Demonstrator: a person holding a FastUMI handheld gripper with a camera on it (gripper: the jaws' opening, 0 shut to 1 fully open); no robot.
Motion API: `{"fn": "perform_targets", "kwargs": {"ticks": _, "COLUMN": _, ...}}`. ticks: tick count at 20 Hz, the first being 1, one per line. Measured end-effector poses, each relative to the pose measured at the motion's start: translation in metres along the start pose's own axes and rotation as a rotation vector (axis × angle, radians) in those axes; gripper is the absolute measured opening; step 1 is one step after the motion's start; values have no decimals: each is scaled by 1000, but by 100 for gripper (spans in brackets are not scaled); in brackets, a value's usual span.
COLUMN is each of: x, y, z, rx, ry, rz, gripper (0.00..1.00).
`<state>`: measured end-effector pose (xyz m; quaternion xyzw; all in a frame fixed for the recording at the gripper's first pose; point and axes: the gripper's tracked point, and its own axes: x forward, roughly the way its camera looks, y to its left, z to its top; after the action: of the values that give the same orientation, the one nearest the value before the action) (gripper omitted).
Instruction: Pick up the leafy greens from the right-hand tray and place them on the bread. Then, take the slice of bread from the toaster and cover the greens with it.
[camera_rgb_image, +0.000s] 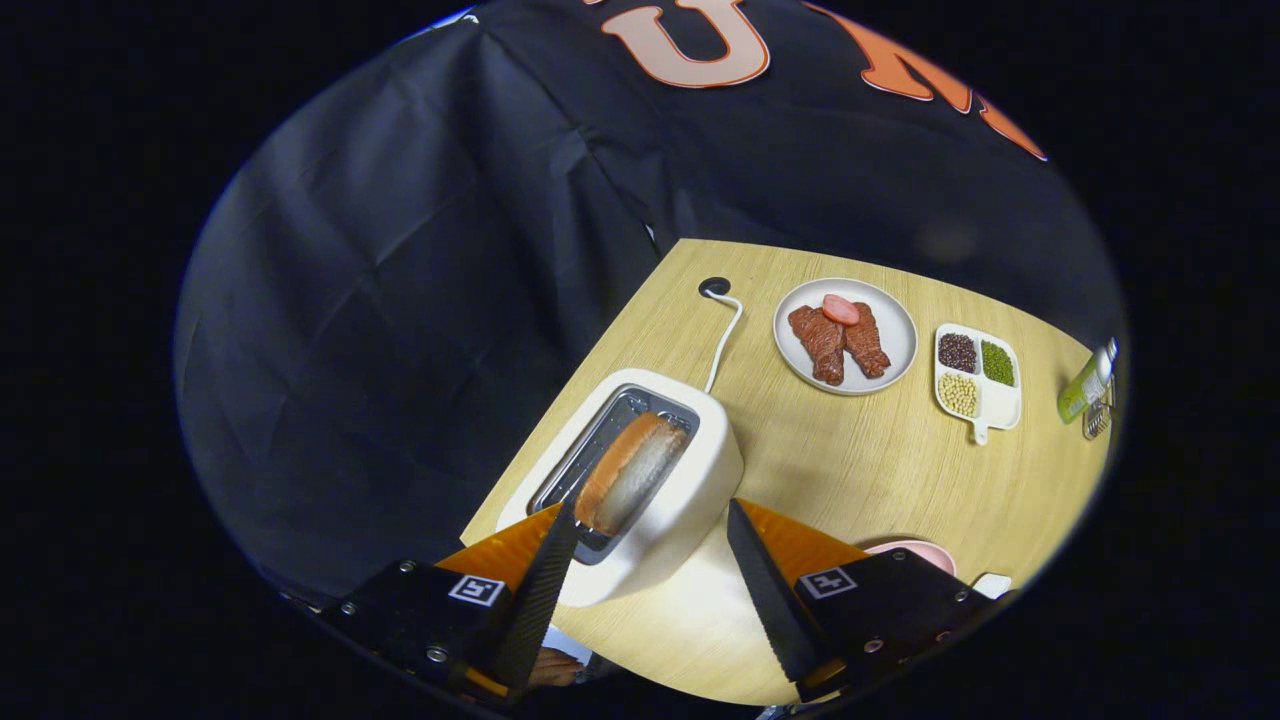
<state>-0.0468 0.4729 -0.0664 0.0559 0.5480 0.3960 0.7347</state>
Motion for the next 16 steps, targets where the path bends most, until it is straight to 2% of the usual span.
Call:
{"fn": "perform_targets", "kwargs": {"ticks": 4, "x": 13, "y": 11, "z": 5, "rx": 44, "ry": 32, "rz": 0, "gripper": 91}}
{"fn": "perform_targets", "kwargs": {"ticks": 8, "x": 22, "y": 11, "z": 4, "rx": 85, "ry": 72, "rz": -25, "gripper": 85}}
{"fn": "perform_targets", "kwargs": {"ticks": 16, "x": 45, "y": 16, "z": 9, "rx": 107, "ry": 113, "rz": -82, "gripper": 61}}
